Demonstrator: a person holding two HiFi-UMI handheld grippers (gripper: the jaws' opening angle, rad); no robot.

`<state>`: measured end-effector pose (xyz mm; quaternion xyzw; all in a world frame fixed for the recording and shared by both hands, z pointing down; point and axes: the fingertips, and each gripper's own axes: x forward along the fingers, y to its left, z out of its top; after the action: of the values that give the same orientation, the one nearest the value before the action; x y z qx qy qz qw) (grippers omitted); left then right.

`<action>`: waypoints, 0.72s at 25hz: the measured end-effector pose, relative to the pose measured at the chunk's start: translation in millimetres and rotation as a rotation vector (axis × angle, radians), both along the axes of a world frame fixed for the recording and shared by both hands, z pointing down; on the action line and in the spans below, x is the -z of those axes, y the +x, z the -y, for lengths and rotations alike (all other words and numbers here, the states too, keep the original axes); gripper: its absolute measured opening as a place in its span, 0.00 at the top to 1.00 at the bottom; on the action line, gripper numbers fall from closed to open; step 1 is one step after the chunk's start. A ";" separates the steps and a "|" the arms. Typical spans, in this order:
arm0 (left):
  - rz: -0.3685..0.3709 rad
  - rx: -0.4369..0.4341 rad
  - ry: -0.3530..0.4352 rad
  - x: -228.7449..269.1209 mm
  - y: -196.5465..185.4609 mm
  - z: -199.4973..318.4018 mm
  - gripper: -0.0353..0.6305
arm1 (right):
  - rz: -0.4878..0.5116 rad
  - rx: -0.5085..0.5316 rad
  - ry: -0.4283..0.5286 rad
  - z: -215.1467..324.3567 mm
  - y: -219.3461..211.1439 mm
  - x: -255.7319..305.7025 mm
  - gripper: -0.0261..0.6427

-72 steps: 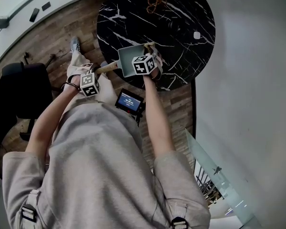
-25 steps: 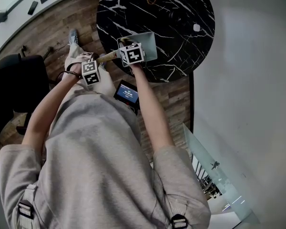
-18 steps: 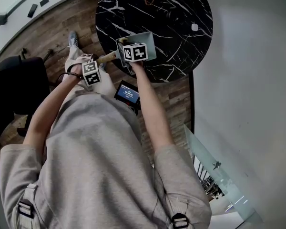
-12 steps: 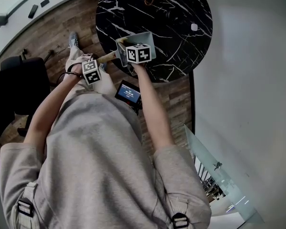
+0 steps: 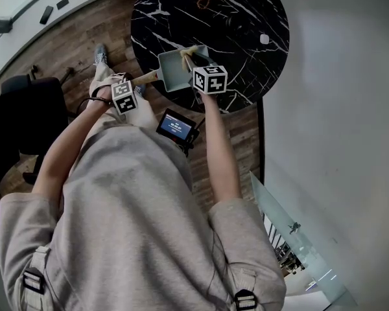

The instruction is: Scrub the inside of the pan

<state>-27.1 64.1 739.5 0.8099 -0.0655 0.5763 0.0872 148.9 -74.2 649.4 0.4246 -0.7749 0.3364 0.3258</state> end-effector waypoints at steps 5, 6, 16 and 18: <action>-0.002 0.012 -0.009 0.2 0.6 -0.7 0.89 | -0.350 0.128 -0.025 -4.2 51.0 -27.7 0.85; -0.001 0.015 -0.011 0.3 0.2 -0.8 0.89 | -0.386 0.159 -0.028 -5.1 52.1 -30.8 0.85; -0.002 0.067 -0.039 -0.7 -1.9 -0.5 0.90 | -0.516 0.208 -0.061 -12.8 56.2 -60.4 0.85; -0.003 0.079 -0.041 -1.0 -2.8 -0.2 0.90 | -0.483 0.189 -0.076 -13.0 53.9 -62.3 0.86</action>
<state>-29.9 64.3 740.5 0.8057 -0.0857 0.5722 0.1266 202.8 -61.2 711.7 0.4057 -0.6977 0.2224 0.5470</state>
